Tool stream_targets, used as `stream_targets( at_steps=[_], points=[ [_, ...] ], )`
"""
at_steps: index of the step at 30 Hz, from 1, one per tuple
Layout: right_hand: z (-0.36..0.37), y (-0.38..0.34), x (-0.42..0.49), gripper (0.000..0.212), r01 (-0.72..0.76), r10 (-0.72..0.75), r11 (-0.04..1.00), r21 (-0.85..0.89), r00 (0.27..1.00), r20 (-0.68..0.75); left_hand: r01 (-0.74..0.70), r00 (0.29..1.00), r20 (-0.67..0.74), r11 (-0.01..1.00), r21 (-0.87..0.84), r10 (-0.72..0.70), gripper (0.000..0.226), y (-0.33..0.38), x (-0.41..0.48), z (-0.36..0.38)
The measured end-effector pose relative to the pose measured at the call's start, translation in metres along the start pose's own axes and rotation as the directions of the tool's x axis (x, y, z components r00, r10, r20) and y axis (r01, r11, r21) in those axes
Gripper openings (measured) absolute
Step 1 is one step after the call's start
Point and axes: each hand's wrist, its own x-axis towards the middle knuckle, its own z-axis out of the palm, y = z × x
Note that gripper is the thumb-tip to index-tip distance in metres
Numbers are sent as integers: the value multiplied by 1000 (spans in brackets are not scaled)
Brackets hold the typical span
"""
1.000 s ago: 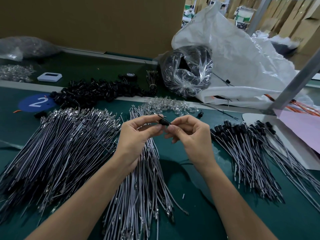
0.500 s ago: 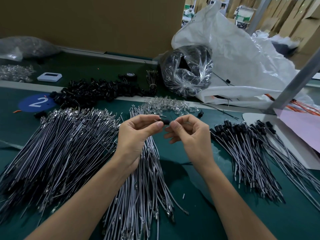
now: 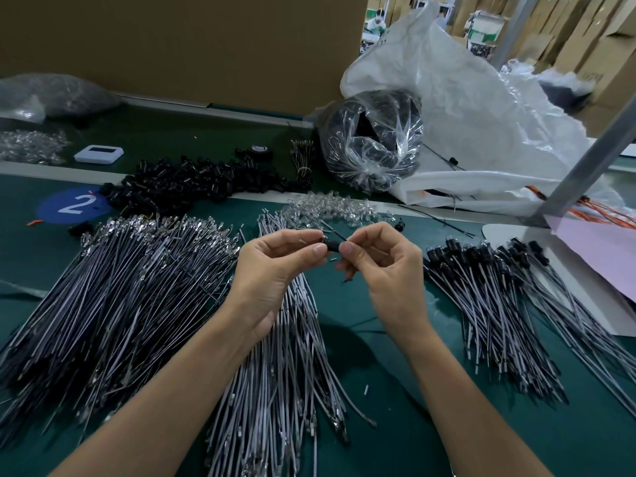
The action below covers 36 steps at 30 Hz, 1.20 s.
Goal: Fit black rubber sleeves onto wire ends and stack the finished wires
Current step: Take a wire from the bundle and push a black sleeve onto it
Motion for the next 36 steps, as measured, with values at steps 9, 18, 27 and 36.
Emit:
stream_targets(
  at_steps=[9,18,27,36],
  points=[
    [-12,0,5,13,8,-22,980,-200,997,-70,-22,995,-104,991,-133,8,15,9,4,-8],
    [-10,-1,4,11,27,-37,965,-262,999,-35,-43,994,-97,999,-30,40,14,9,4,-7],
    [-8,1,4,15,49,-54,965,-258,998,-11,-62,997,-41,995,74,65,16,5,2,-4],
    [-8,4,2,9,95,-104,929,-358,995,-7,-74,995,-54,984,162,84,19,5,1,-1]
  ],
)
